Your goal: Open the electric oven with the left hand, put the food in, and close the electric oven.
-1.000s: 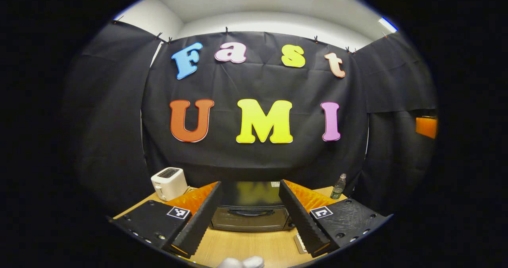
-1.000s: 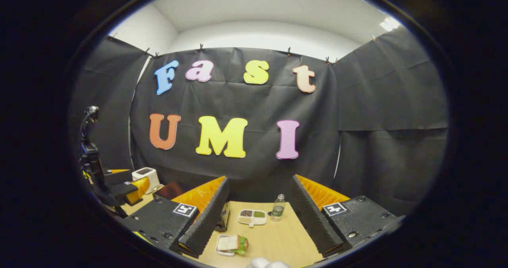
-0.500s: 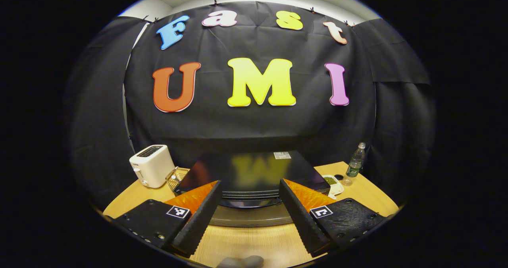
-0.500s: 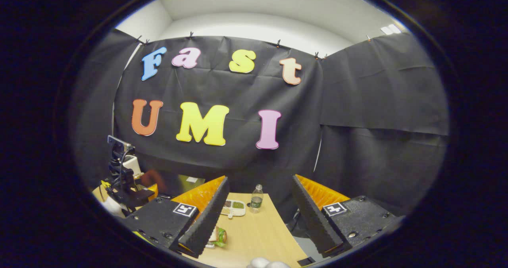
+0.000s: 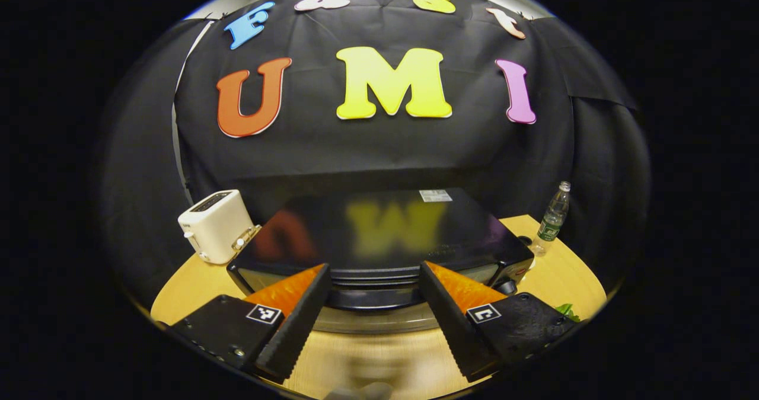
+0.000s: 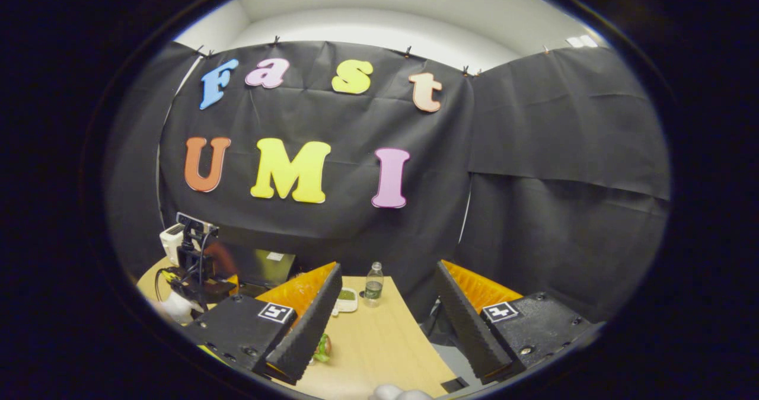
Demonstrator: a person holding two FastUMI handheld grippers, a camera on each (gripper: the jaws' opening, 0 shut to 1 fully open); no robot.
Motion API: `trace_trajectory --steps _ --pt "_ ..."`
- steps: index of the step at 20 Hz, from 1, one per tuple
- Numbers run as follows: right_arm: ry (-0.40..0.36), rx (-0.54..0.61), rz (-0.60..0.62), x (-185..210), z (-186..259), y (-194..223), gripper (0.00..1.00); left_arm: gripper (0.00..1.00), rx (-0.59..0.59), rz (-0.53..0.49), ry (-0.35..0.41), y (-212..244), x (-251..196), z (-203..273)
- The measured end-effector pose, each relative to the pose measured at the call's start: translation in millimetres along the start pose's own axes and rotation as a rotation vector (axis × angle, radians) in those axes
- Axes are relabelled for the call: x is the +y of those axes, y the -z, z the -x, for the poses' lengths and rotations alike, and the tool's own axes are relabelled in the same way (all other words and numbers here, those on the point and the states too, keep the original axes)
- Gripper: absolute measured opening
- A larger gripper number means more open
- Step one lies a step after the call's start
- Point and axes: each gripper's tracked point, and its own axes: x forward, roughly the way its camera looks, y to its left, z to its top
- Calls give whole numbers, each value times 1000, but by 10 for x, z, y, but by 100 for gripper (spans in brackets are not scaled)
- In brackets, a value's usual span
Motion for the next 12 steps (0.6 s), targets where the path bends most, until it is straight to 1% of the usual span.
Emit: trace_trajectory --steps 3,6,12 --pt "-2 5 -9 -8 13 37 92 99 3 5 -5 27 -10 79" --pt "-6 3 13 1 42 84 92 99 -7 -3 -3 63 -14 168" --pt "-39 27 10 77 130 214 92 99 8 4 5 271 -36 450"
